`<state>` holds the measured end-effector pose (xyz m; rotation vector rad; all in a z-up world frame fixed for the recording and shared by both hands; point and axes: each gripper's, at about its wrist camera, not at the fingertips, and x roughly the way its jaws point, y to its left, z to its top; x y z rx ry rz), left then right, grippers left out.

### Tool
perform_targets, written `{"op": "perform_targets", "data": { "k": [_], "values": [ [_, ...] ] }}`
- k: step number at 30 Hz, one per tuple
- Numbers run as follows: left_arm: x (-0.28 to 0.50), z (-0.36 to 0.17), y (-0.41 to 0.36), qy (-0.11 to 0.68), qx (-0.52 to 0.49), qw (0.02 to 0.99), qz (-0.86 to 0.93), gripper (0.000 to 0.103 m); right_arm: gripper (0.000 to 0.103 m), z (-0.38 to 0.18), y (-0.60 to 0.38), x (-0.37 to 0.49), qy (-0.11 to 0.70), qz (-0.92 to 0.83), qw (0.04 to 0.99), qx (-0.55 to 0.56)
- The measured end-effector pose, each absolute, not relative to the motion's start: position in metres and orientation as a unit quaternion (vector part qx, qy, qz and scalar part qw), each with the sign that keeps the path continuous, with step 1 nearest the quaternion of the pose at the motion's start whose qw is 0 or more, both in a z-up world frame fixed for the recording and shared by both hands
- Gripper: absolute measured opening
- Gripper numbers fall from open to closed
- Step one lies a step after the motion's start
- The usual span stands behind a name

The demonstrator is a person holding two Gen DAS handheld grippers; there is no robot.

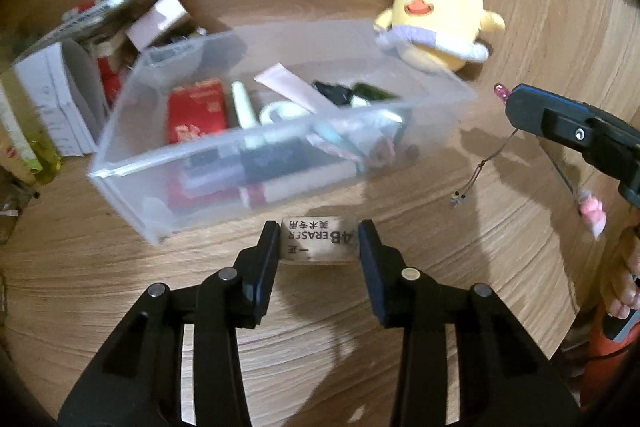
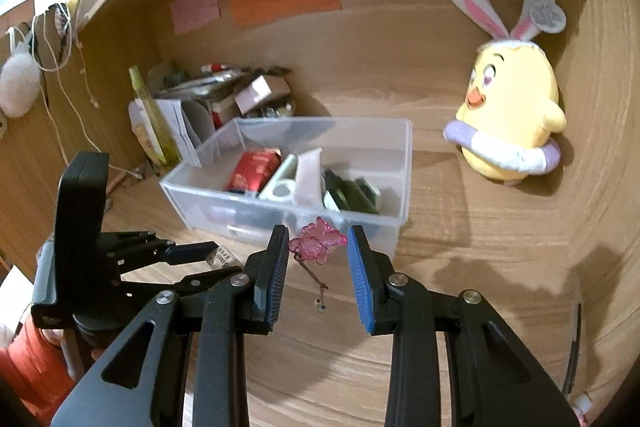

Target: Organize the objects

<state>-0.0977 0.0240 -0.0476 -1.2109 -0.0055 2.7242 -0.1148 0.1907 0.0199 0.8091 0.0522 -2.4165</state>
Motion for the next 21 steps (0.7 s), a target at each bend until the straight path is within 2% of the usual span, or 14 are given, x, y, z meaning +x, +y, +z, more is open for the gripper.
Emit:
{"op": "perform_targets", "data": {
  "k": [21],
  "values": [
    [-0.082,0.019,-0.004,-0.028,-0.302,0.043,0.952,0.039,0.028,0.069,0.164,-0.122,0.004,-0.912,0.335,0.239]
  ]
}}
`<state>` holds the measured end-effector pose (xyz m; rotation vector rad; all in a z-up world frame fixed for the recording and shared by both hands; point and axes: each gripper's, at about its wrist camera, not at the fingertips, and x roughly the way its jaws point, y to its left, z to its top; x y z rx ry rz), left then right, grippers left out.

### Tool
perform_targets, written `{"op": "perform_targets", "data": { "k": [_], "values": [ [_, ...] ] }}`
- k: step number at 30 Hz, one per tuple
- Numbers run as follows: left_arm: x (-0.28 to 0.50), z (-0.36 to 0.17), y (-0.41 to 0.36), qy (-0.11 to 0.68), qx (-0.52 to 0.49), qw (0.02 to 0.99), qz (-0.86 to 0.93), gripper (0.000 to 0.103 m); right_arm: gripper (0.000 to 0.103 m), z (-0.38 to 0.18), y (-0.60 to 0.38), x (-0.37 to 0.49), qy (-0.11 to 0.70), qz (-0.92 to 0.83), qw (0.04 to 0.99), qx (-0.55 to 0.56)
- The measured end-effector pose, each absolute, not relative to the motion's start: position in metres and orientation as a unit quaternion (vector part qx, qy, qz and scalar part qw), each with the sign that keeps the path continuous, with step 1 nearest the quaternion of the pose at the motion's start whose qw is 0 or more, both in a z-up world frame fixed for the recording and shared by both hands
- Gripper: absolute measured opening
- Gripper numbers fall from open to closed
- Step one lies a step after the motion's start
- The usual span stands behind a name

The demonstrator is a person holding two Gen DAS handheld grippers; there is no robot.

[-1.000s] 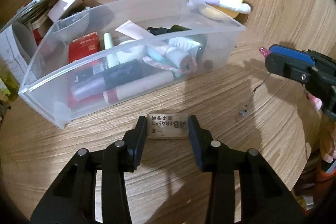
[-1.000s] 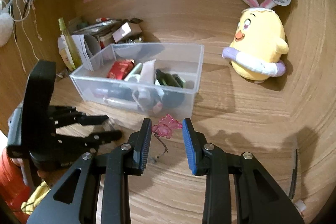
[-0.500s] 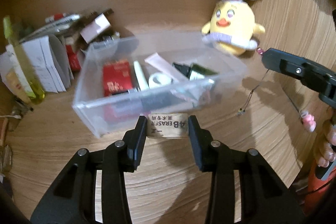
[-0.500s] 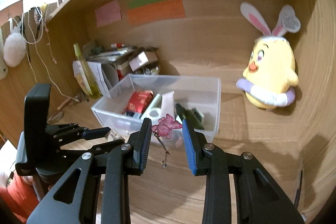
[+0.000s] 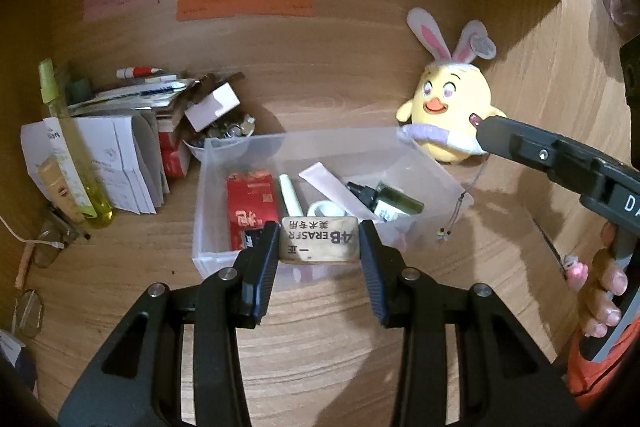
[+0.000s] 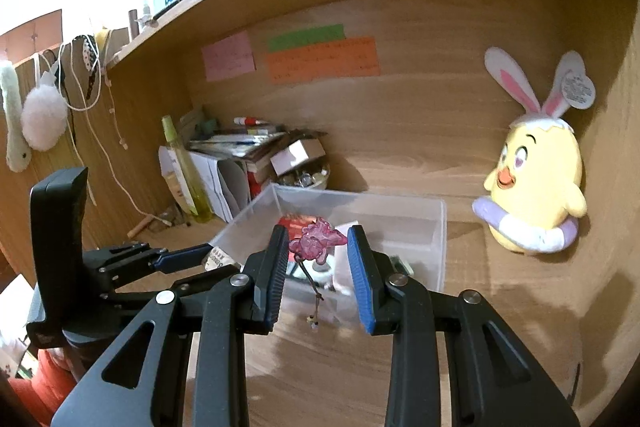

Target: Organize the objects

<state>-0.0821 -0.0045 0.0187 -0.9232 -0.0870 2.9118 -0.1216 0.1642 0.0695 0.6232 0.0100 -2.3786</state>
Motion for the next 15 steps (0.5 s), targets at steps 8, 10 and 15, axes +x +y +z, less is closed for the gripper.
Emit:
{"op": "perform_targets", "data": {
  "k": [8,10,15],
  "values": [
    [-0.087,0.029,-0.021,-0.038,-0.285,0.025,0.958,0.039,0.028,0.08,0.147,-0.133,0.012,-0.912,0.344,0.225],
    [-0.089,0.032,-0.027,-0.043,-0.279,0.018,0.959,0.039,0.028,0.08,0.142,-0.137,0.013,-0.911,0.345,0.226],
    [-0.097,0.032,-0.038,-0.047,-0.272,0.003,0.961,0.039,0.028,0.07,0.131,-0.149,0.024,-0.908,0.342,0.241]
  ]
}}
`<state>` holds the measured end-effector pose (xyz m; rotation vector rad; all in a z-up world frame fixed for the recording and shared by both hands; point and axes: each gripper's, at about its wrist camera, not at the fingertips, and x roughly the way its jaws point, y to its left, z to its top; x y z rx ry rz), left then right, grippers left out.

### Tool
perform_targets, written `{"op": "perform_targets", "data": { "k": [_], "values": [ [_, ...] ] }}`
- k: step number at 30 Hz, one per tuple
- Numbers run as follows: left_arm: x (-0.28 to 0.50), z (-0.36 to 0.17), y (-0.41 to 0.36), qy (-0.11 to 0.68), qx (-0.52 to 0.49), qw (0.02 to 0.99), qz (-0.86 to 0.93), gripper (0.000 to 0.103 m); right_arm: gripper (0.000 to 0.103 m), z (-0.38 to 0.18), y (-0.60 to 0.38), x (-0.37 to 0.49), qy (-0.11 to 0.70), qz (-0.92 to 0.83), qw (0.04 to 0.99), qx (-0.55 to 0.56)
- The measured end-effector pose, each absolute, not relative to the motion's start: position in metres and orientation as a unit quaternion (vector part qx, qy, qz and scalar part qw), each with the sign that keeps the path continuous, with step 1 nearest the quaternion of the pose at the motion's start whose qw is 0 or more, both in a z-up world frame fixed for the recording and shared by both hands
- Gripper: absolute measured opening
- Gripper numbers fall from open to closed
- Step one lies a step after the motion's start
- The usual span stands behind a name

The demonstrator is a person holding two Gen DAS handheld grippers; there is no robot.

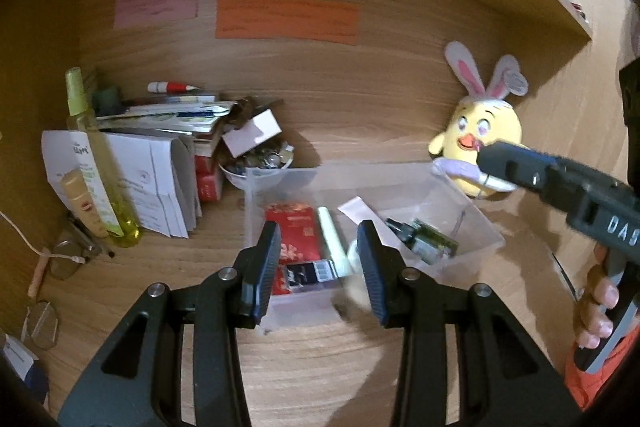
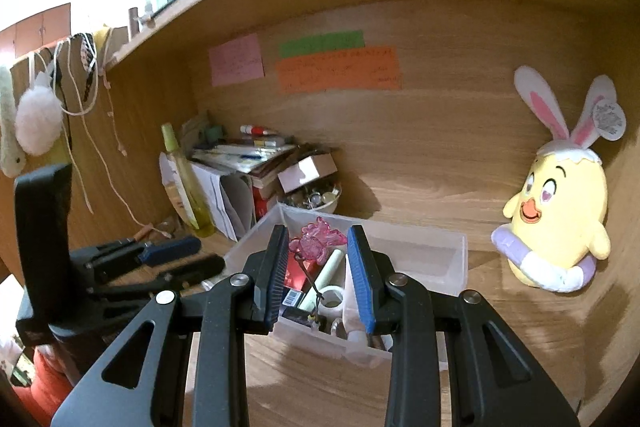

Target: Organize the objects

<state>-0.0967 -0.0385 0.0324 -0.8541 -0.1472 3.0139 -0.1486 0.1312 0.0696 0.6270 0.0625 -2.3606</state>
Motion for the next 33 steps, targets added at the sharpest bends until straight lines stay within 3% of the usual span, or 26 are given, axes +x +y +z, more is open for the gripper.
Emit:
{"op": "perform_targets", "data": {
  "k": [16,20,24,27,33],
  "values": [
    [-0.117,0.0,-0.044,-0.058,-0.316,0.014,0.947,0.04,0.028,0.003,0.119,-0.198,0.044,-0.885,0.309,0.345],
    [-0.114,-0.003,-0.035,-0.057,-0.324,0.035,0.944,0.053,0.028,-0.005,0.121,-0.202,0.054,-0.884,0.292,0.361],
    [-0.113,-0.007,-0.018,-0.044,-0.335,0.057,0.94,0.055,0.028,-0.005,0.125,-0.199,0.063,-0.885,0.284,0.364],
    [-0.109,-0.007,-0.002,-0.024,-0.332,0.067,0.941,0.065,0.033,-0.005,0.131,-0.198,0.064,-0.886,0.277,0.367],
    [-0.105,-0.014,0.032,0.003,-0.344,0.107,0.933,0.066,0.046,0.002,0.162,-0.188,0.049,-0.897,0.26,0.355]
  ]
}}
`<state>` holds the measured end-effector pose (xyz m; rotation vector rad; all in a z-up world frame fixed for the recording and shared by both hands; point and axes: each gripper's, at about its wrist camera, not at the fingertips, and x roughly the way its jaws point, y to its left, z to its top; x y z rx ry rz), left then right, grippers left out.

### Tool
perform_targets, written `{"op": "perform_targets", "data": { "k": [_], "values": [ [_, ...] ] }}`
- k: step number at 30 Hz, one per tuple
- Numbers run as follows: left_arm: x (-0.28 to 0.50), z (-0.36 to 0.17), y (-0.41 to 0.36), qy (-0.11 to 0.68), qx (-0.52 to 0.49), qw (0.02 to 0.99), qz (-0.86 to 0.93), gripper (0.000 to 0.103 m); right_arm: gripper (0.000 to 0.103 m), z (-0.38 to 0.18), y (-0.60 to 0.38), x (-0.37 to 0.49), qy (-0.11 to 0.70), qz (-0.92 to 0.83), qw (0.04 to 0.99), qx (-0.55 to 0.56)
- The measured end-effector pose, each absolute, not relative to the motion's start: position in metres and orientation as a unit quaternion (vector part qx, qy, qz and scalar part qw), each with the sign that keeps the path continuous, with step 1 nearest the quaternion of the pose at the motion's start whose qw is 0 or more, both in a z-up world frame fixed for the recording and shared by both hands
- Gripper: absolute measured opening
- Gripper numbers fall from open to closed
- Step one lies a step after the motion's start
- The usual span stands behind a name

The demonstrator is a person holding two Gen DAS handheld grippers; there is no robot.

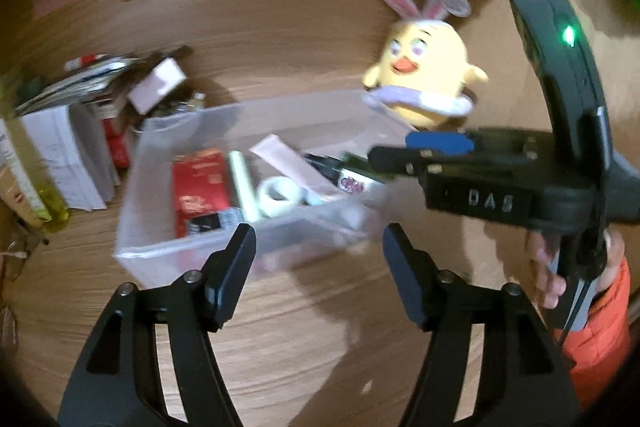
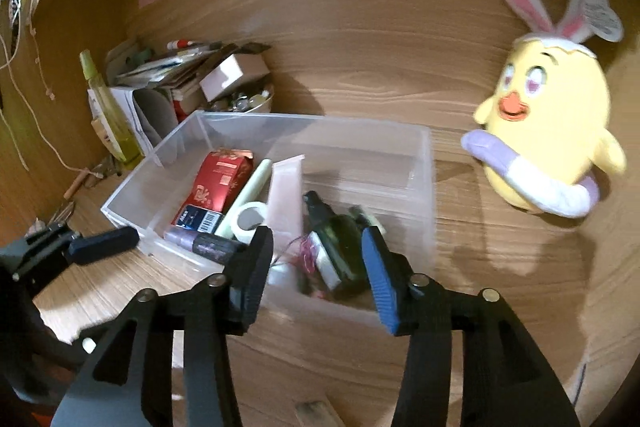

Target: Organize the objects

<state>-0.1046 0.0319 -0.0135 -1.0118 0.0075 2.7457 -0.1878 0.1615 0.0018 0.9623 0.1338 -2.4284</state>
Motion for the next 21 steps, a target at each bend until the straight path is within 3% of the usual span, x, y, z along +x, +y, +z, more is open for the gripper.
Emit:
{"op": "perform_targets", "data": {
  "k": [5,8,16,21],
  "values": [
    [-0.108,-0.031,0.065,0.019,-0.378,0.154,0.913,0.067,0.058,0.008,0.191,-0.175,0.042,-0.909,0.237,0.341],
    [-0.107,-0.041,0.084,0.025,-0.397,0.182,0.899,0.076,0.062,0.011,0.207,-0.166,0.041,-0.915,0.223,0.333],
    [-0.112,-0.062,0.122,0.061,-0.431,0.196,0.879,0.076,0.074,0.02,0.241,-0.141,0.032,-0.928,0.206,0.308],
    [-0.117,-0.067,0.129,0.062,-0.437,0.186,0.878,0.073,0.076,0.02,0.25,-0.132,0.027,-0.93,0.206,0.303]
  ]
}}
